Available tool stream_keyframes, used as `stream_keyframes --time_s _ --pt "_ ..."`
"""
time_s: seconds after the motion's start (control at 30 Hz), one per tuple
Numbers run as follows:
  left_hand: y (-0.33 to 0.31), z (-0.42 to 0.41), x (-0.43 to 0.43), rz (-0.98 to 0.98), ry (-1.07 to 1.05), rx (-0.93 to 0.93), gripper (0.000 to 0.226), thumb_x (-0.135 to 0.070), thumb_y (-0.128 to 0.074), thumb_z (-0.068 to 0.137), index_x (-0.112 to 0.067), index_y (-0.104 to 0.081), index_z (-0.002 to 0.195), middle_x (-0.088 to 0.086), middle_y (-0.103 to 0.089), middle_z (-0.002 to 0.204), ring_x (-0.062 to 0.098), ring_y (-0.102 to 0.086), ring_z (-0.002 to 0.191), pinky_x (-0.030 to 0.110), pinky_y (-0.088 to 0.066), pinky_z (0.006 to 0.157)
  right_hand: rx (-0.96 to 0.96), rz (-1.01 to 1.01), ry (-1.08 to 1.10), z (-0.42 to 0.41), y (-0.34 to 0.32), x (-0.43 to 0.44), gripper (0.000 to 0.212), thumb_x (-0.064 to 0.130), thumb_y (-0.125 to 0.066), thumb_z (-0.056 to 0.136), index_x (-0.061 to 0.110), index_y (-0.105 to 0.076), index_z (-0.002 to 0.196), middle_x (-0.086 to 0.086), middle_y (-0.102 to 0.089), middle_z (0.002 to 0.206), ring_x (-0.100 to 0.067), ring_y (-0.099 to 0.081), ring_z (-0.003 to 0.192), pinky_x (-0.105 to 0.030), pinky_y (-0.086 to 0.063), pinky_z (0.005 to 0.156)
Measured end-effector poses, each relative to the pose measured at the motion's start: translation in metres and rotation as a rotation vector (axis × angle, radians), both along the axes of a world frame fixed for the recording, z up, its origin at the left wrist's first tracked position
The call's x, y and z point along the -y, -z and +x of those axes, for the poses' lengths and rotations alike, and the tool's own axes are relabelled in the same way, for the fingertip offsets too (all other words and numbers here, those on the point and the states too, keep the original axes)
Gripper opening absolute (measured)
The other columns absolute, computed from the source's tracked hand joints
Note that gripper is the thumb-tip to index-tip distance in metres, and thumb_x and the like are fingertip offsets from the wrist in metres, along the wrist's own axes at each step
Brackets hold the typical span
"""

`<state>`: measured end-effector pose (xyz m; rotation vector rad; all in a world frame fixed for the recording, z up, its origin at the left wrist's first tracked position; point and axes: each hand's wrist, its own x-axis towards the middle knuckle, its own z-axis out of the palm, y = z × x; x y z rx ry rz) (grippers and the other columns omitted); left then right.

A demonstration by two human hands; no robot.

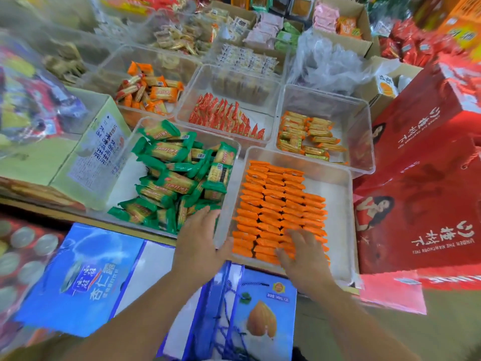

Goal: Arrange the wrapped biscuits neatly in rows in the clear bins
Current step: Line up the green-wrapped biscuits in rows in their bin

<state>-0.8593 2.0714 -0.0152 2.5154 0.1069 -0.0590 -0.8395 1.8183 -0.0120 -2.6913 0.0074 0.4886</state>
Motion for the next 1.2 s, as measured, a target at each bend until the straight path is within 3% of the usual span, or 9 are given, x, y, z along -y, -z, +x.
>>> stream_keyframes --time_s 0.07,0.13,0.23,0.33,0.43,0.63,0.9,1.07,1.2 --pt "0.0 -0.015 -0.029 0.183 -0.023 0.021 0.06 -0.053 -0.056 0.089 -0.01 -0.061 0.131 0.013 -0.061 0.133 0.037 -0.053 0.123 0.053 -0.043 0.101 -0.037 -0.033 -0.073 -0.027 -0.001 -0.011 0.057 0.056 -0.048 0.097 0.032 -0.041 0.148 0.002 -0.033 0.156 -0.025 -0.032 0.141 -0.043 -0.031 0.114" --pt "0.003 -0.029 -0.054 0.331 -0.05 -0.057 0.06 -0.058 -0.047 0.093 -0.015 -0.063 0.132 0.01 -0.06 0.135 0.035 -0.049 0.132 0.057 -0.035 0.107 -0.04 -0.089 -0.134 -0.047 0.002 -0.018 0.056 0.06 -0.042 0.097 0.038 -0.037 0.148 0.004 -0.028 0.159 -0.024 -0.022 0.147 -0.046 -0.021 0.119" --pt "0.012 -0.049 -0.077 0.416 -0.009 -0.232 0.066 -0.062 -0.048 0.097 -0.033 -0.036 0.155 0.0 -0.027 0.164 0.023 -0.011 0.156 0.059 -0.007 0.121 -0.012 -0.119 -0.178 -0.058 0.004 -0.031 0.057 0.065 -0.037 0.096 0.043 -0.033 0.149 0.005 -0.022 0.162 -0.024 -0.01 0.152 -0.05 -0.005 0.122" --pt "0.006 -0.053 -0.076 0.435 0.045 -0.321 0.077 -0.063 -0.05 0.096 -0.033 -0.019 0.16 0.0 -0.012 0.169 0.021 0.003 0.156 0.057 -0.012 0.122 0.022 -0.049 -0.221 -0.056 0.004 -0.045 0.058 0.064 -0.038 0.096 0.041 -0.034 0.149 0.005 -0.023 0.161 -0.023 -0.013 0.151 -0.049 -0.006 0.123" --pt "-0.003 -0.048 -0.061 0.377 -0.024 -0.365 0.077 -0.059 -0.055 0.095 -0.027 -0.025 0.159 0.006 -0.015 0.168 0.024 0.0 0.156 0.054 -0.019 0.122 0.036 0.028 -0.271 -0.053 0.001 -0.056 0.06 0.064 -0.041 0.096 0.04 -0.034 0.15 0.003 -0.025 0.161 -0.024 -0.017 0.149 -0.049 -0.013 0.122" --pt "-0.002 -0.049 -0.059 0.492 0.03 -0.409 0.078 -0.059 -0.049 0.097 -0.029 -0.015 0.161 0.006 -0.006 0.17 0.027 0.003 0.156 0.056 -0.01 0.123 0.049 0.145 -0.277 -0.053 -0.014 -0.074 0.057 0.059 -0.046 0.097 0.042 -0.033 0.15 0.007 -0.026 0.159 -0.021 -0.021 0.145 -0.043 -0.023 0.118" --pt "-0.006 -0.04 -0.118 0.457 0.377 -0.187 0.069 -0.058 -0.045 0.096 -0.034 -0.028 0.158 -0.004 -0.037 0.156 0.021 -0.028 0.145 0.041 -0.028 0.113 0.128 0.144 -0.246 -0.053 -0.016 -0.153 0.044 0.051 -0.046 0.101 0.034 -0.051 0.142 0.008 -0.04 0.151 -0.015 -0.026 0.143 -0.032 -0.024 0.116" --pt "-0.014 -0.024 -0.19 0.347 0.556 -0.128 0.067 -0.059 -0.052 0.092 -0.034 -0.04 0.152 -0.006 -0.038 0.159 0.02 -0.029 0.147 0.048 -0.017 0.121 0.065 0.111 -0.114 -0.07 -0.009 -0.226 0.05 0.057 -0.043 0.1 0.035 -0.048 0.144 0.01 -0.04 0.149 -0.015 -0.029 0.142 -0.03 -0.024 0.117" --pt "-0.015 -0.001 -0.265 0.536 0.437 -0.152 0.068 -0.068 -0.045 0.092 -0.034 -0.039 0.151 -0.002 -0.031 0.162 0.025 -0.016 0.154 0.056 -0.008 0.121 0.053 0.073 0.07 -0.069 -0.011 -0.246 0.049 0.054 -0.047 0.099 0.033 -0.048 0.144 0.014 -0.042 0.145 -0.012 -0.033 0.139 -0.025 -0.028 0.113"
